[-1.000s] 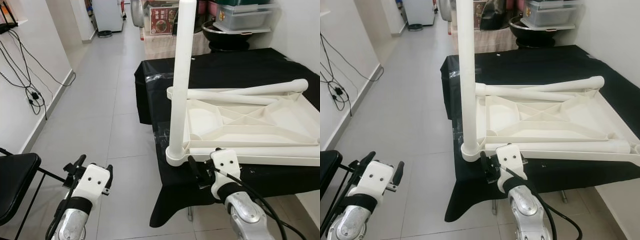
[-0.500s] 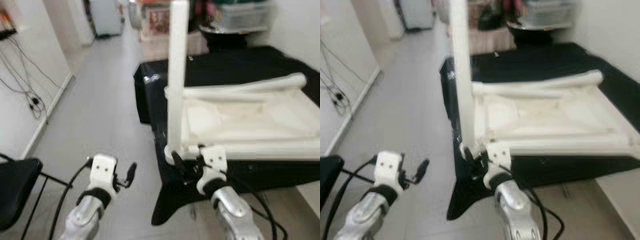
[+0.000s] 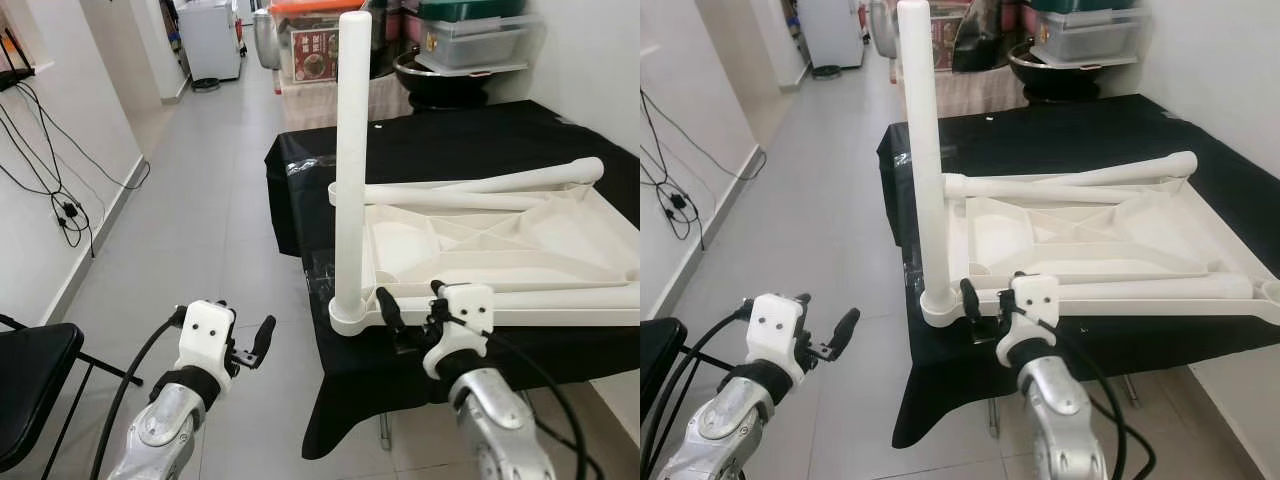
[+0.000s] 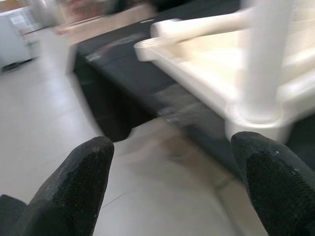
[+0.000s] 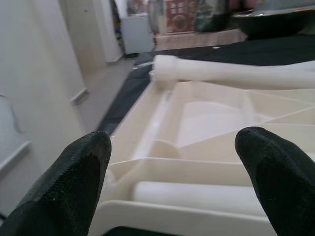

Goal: Building children table

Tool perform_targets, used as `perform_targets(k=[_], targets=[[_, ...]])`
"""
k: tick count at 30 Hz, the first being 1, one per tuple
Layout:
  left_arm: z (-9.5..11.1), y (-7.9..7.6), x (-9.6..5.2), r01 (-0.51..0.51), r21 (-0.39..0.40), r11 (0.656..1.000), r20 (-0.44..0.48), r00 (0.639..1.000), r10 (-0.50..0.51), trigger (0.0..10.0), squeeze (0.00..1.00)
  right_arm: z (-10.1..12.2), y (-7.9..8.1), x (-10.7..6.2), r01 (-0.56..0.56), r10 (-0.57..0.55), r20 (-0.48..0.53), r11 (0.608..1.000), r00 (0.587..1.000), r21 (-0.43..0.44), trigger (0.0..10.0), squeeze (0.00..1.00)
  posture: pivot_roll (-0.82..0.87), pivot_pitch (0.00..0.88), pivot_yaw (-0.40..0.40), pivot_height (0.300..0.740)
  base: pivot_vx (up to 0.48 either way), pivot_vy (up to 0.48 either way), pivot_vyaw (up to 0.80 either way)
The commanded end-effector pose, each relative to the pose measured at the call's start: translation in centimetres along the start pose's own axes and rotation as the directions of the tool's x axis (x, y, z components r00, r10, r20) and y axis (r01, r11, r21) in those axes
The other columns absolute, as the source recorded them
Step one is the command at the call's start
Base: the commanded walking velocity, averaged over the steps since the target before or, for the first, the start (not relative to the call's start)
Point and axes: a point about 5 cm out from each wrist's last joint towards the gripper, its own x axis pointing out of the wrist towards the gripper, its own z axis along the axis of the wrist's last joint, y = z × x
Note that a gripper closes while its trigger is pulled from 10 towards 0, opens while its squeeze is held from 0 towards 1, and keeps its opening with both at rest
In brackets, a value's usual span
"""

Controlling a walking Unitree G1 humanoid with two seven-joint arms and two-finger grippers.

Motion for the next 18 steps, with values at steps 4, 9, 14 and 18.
perform_targets(k=[4,9,14,18], targets=[[0.1,-1.8,-0.4,0.154,-0.006,0.988,-0.042,0.987,-0.154,10.0,0.0,0.4,-0.3,0.6,-0.009,0.01,0.02,1.0,1.0,-0.029,10.0,0.0,-0.12,0.009,0.044,0.74,0.0,-0.346,0.0],[0.5,-2.4,-0.4,0.225,-0.059,0.973,-0.014,0.974,-0.226,10.0,0.0,0.6,0.3,1.2,-0.039,0.04,0.029,0.998,0.999,-0.05,10.0,0.0,-0.11,0.012,0.047,0.74,0.0,-0.471,0.0],[0.9,-2.7,-0.3,0.26,-0.102,0.96,0.015,0.966,-0.26,10.0,0.0,0.7,0.7,1.4,-0.058,0.06,0.034,0.997,0.998,-0.055,10.0,0.0,-0.11,0.015,0.047,0.74,0.0,-0.48,0.0],[0.9,-2.6,-0.1,0.288,-0.134,0.948,0.019,0.957,-0.288,10.0,0.0,0.6,1.0,1.6,-0.076,0.079,0.033,0.995,0.996,-0.068,10.0,0.0,-0.11,0.019,0.052,0.74,0.0,-0.48,0.0]])
